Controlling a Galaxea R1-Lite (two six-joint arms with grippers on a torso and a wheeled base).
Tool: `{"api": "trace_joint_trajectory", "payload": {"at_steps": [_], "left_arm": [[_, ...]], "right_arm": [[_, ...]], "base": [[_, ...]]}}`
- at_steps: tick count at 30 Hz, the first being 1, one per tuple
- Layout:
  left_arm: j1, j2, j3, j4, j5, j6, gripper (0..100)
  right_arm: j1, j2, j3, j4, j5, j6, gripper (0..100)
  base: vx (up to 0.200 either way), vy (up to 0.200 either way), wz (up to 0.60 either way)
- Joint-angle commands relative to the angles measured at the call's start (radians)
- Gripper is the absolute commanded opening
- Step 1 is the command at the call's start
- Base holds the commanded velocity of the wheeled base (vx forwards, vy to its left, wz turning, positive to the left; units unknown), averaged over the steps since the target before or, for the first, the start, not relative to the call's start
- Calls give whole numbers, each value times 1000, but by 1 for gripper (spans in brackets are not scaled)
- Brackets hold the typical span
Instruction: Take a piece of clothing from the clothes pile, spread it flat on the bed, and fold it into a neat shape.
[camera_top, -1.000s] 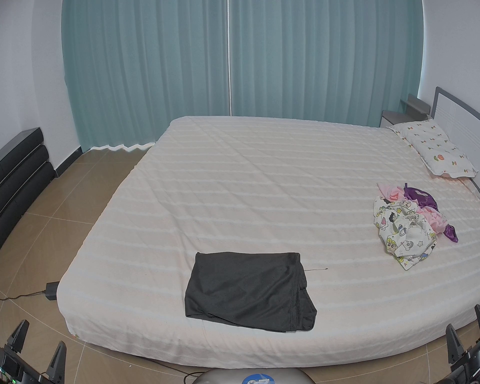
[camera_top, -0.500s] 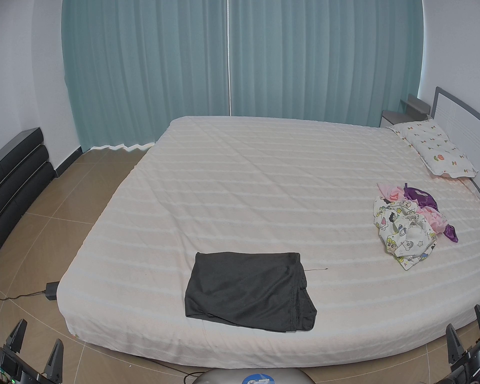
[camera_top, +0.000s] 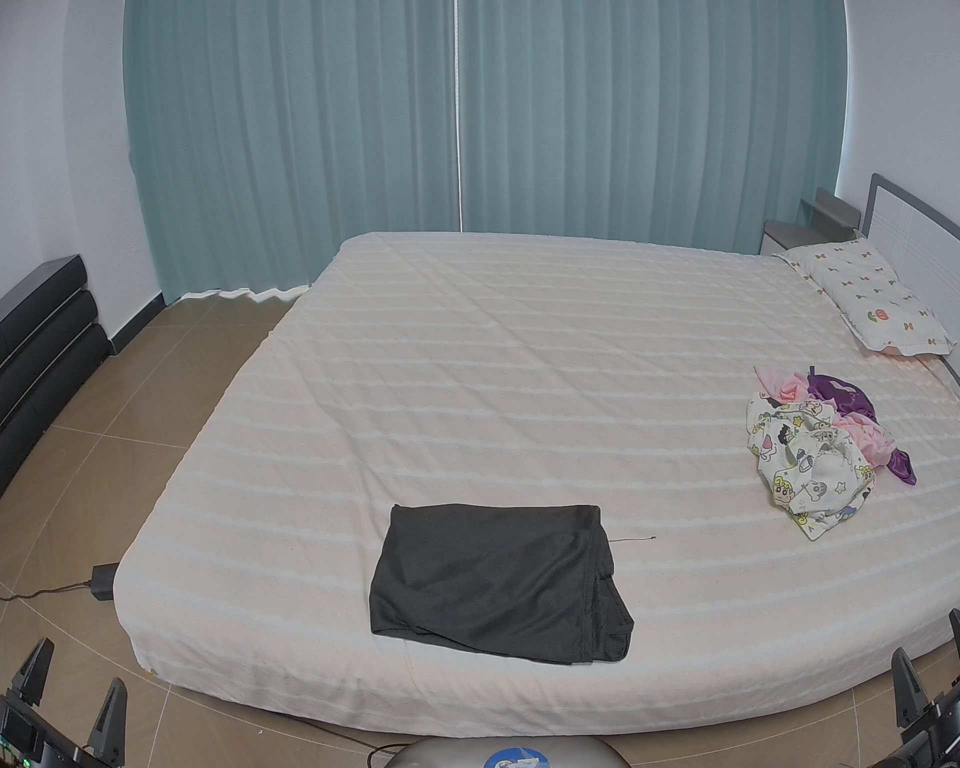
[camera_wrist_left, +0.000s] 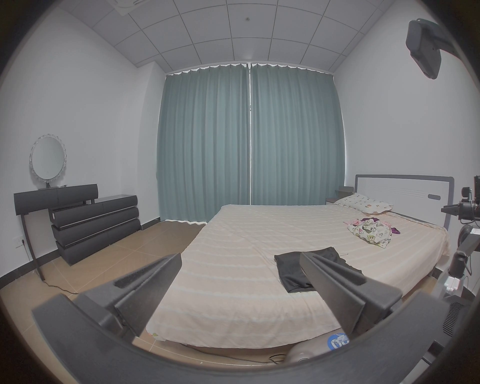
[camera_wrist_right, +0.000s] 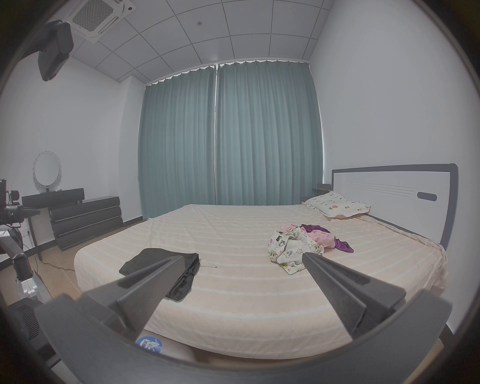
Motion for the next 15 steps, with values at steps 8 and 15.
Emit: {"api": "trace_joint_trajectory", "payload": {"at_steps": [8, 15], "left_arm": [[0, -11, 18, 0, 0, -1, 100], [0, -11, 18, 0, 0, -1, 100]], "right_arm": [[0, -11, 18, 0, 1, 4, 100], [0, -11, 18, 0, 1, 4, 100]], "base": [[0, 0, 0], [0, 0, 0]]}}
